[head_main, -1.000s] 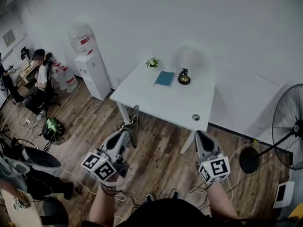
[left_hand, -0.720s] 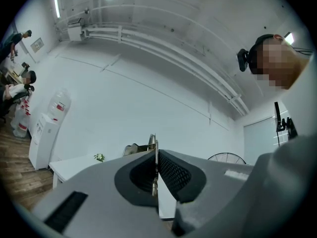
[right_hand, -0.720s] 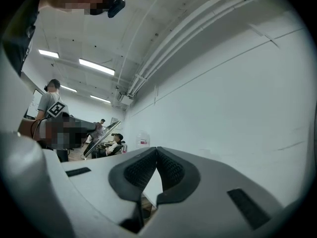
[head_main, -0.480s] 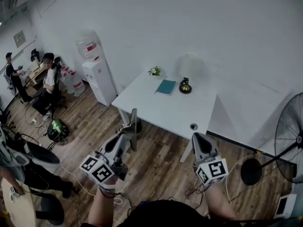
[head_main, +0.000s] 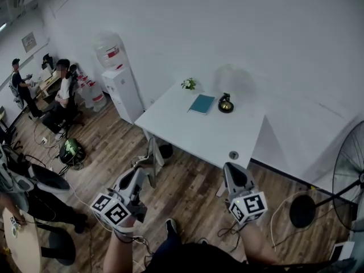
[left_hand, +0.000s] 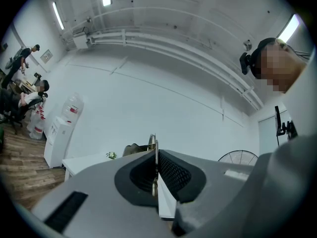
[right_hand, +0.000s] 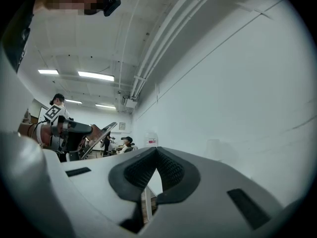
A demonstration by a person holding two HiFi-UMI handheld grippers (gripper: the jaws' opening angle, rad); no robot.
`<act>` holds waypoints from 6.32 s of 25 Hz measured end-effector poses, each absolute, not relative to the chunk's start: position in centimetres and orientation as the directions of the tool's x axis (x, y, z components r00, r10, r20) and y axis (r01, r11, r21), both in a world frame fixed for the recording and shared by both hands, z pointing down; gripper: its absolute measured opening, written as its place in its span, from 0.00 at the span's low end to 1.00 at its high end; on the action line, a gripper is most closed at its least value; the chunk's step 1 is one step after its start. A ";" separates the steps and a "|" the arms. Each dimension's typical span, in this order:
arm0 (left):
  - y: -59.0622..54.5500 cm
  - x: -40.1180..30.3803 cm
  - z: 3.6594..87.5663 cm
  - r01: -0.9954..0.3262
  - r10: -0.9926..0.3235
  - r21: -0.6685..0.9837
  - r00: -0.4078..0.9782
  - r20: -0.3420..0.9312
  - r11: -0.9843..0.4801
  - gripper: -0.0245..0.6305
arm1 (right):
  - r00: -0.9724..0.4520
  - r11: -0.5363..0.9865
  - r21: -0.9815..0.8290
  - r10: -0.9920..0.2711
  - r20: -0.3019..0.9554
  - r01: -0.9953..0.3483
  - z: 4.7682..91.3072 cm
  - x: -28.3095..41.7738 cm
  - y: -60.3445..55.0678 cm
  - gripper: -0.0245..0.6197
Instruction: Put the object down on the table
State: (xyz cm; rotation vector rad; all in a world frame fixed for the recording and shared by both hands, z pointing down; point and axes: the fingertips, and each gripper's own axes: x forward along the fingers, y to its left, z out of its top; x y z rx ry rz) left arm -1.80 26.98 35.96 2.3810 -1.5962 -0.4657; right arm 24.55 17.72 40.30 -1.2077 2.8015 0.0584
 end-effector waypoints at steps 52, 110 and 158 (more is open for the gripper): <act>-9.3 -20.8 39.0 -0.821 -0.921 0.425 0.375 -0.105 -0.382 0.04 | -0.687 0.688 -0.030 -0.726 -0.039 -0.726 42.0 4.6 -18.5 0.05; -44.1 -23.1 81.4 -0.615 -0.488 0.771 0.730 0.478 -0.165 0.05 | -0.136 0.128 -0.048 -0.966 0.220 -0.991 50.7 7.6 -36.7 0.05; -40.4 -15.7 42.6 -0.798 -0.801 0.126 0.598 0.039 -0.589 0.04 | -0.281 0.282 0.005 -0.959 0.033 -0.960 43.3 9.8 -33.5 0.05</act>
